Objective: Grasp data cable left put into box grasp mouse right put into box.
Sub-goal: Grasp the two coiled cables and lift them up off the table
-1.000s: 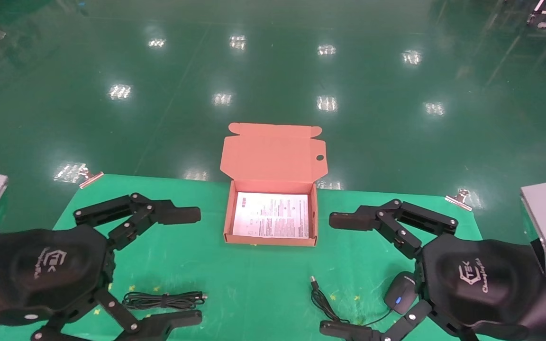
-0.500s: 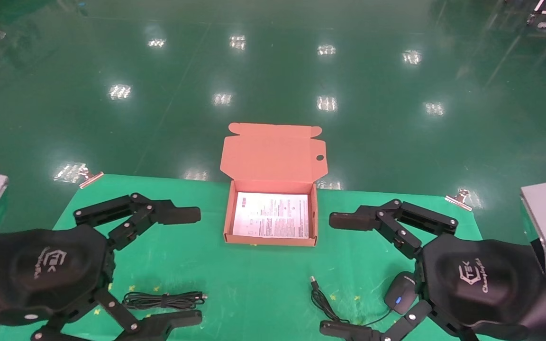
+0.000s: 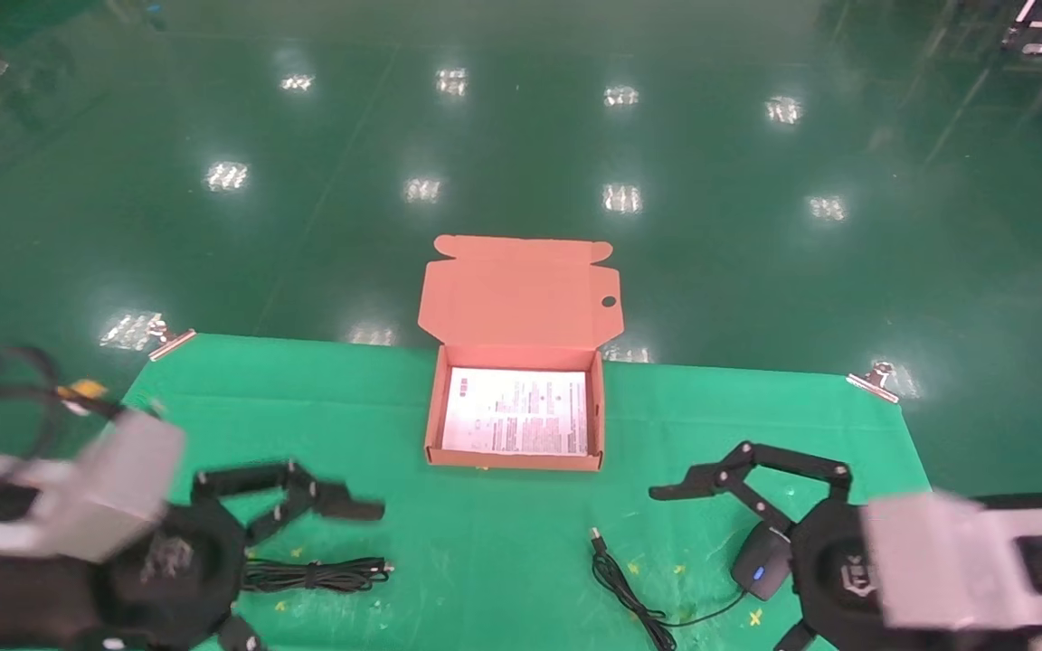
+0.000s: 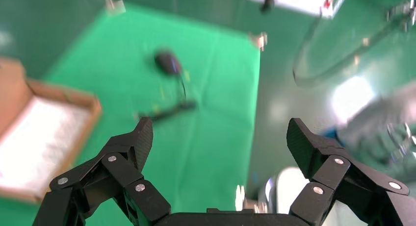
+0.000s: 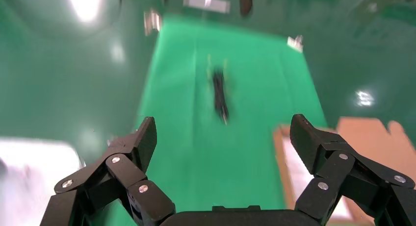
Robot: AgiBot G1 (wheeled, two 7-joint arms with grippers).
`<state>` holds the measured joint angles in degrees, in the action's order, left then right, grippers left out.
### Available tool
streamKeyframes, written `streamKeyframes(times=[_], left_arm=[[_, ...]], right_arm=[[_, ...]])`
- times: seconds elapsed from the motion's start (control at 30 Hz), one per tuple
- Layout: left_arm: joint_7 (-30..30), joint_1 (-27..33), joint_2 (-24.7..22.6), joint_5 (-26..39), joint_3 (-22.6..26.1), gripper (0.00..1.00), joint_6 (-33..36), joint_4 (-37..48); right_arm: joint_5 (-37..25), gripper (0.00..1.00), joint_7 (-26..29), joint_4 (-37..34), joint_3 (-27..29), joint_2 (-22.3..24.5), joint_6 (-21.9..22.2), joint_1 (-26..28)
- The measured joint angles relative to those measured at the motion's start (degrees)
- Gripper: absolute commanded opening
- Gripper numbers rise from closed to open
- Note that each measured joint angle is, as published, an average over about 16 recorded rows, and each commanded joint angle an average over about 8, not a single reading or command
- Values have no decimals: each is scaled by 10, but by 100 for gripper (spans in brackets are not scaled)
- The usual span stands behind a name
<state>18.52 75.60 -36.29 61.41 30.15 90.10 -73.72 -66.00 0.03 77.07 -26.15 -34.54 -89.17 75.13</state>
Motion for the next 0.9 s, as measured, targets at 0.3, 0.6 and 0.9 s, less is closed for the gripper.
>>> streamKeyframes(times=[0.3, 0.6, 0.9], left_arm=[[17, 144, -50, 181, 197, 100, 10, 11], [9, 205, -101, 279, 327, 100, -24, 96], [-1, 171, -128, 294, 339, 100, -106, 212]], right_arm=[[-197, 100, -88, 7, -146, -47, -1, 120], [-317, 100, -54, 6, -234, -95, 46, 140], [-412, 100, 59, 3, -263, -137, 120, 94]])
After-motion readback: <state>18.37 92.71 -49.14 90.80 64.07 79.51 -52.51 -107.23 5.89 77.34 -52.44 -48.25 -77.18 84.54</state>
